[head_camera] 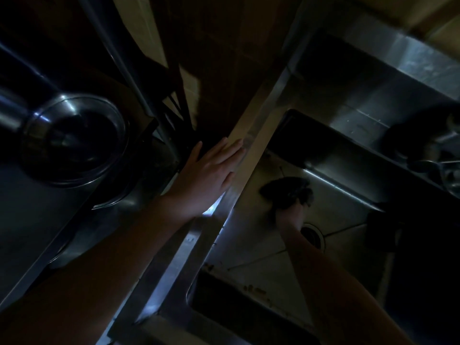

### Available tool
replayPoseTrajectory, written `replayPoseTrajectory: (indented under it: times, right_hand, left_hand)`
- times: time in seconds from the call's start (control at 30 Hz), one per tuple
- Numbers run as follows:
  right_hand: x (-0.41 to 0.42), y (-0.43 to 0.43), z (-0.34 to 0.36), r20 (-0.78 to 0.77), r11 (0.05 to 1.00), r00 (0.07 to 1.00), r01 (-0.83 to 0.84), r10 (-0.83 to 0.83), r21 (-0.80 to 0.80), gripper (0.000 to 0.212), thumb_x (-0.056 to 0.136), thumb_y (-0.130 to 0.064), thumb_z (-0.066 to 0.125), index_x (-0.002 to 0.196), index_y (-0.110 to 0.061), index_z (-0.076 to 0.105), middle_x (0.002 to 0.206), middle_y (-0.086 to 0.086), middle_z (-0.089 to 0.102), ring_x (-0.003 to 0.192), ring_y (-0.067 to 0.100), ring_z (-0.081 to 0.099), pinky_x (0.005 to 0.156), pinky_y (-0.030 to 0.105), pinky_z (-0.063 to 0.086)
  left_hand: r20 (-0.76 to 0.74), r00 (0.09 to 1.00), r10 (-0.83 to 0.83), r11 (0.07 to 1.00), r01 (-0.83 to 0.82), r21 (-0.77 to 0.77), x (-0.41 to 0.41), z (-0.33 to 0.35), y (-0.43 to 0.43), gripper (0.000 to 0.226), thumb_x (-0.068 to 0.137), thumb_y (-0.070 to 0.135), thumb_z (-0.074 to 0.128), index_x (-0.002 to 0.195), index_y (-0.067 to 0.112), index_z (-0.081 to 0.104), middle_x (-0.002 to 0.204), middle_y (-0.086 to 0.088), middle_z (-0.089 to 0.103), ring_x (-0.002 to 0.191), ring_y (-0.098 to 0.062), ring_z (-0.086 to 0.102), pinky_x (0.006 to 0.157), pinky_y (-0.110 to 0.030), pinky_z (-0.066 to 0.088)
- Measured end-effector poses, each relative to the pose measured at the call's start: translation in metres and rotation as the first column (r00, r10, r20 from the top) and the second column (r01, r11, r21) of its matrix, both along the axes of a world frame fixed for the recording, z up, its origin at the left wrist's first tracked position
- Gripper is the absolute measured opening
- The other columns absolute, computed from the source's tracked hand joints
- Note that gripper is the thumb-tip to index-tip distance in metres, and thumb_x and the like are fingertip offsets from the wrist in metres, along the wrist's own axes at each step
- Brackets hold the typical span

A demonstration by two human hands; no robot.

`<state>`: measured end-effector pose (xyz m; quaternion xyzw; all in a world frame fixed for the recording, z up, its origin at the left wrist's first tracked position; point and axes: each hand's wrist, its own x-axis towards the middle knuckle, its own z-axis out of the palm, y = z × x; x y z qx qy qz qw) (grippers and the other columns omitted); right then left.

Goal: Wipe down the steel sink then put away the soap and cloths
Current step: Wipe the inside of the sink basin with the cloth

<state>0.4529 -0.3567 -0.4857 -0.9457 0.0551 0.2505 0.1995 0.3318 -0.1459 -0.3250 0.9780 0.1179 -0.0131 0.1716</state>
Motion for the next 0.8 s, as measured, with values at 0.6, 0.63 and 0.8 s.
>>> replayPoseTrajectory:
  times: [0.6,0.63,0.8]
  right_hand:
    - [0.043,0.074,0.011,-0.127,0.973,0.966,0.229,-0.227,0.002,0.074,0.092,-0.063,0.034,0.143,-0.009,0.038,0.133,0.026,0.047,0.126,0.039,0.039,0.103,0.041,0.033]
    - [0.045,0.071,0.011,-0.099,0.978,0.973,0.208,-0.207,0.001,0.065,0.096,-0.057,0.031,0.148,-0.019,0.029,0.134,0.027,0.047,0.125,0.039,0.04,0.103,0.043,0.032]
    - [0.06,0.061,0.013,-0.079,0.93,0.949,0.316,-0.307,0.188,0.073,0.089,-0.057,0.049,0.143,-0.011,0.034,0.142,0.021,0.043,0.132,0.036,0.04,0.109,0.044,0.035]
  left_hand:
    - [0.006,1.0,0.013,1.0,-0.012,-0.026,0.0,0.001,-0.001,0.05,0.095,0.023,0.044,0.144,0.023,0.031,0.154,0.008,0.022,0.143,-0.017,0.017,0.111,-0.052,0.014]
    - [0.001,1.0,0.014,1.0,-0.014,-0.026,0.0,0.001,0.0,0.051,0.096,0.024,0.043,0.145,0.024,0.029,0.154,0.009,0.02,0.143,-0.016,0.016,0.111,-0.052,0.013]
    - [-0.003,1.0,0.015,1.0,-0.016,-0.019,0.001,0.0,0.0,0.052,0.095,0.024,0.043,0.145,0.025,0.029,0.154,0.01,0.02,0.143,-0.016,0.017,0.111,-0.051,0.013]
